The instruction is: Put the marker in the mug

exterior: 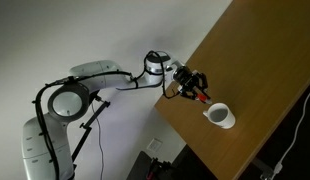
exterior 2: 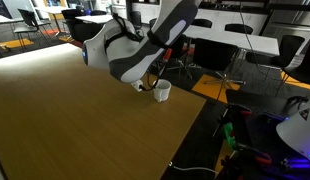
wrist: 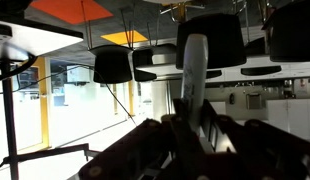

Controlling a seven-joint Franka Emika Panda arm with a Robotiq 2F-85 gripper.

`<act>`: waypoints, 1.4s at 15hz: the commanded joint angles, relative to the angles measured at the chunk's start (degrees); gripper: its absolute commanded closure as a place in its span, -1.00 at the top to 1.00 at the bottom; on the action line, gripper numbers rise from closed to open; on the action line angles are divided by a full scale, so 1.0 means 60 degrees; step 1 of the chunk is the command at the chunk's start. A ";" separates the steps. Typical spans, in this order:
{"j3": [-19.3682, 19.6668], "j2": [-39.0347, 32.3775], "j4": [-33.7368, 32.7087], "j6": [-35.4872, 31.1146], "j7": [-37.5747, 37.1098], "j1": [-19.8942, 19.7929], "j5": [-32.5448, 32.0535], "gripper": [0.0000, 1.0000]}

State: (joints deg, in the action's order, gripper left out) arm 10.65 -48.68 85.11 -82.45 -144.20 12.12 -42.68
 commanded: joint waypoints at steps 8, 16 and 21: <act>-0.0263 -0.0881 -0.0770 0.0271 0.0162 -0.0233 -0.0102 -0.89; -0.0232 -0.1585 -0.1219 0.0639 0.0676 -0.0215 -0.0075 -0.89; -0.0200 -0.1687 -0.1338 0.0733 0.0865 -0.0198 -0.0003 0.20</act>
State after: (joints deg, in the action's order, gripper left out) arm 9.95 -58.24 79.44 -80.84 -140.57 11.40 -42.68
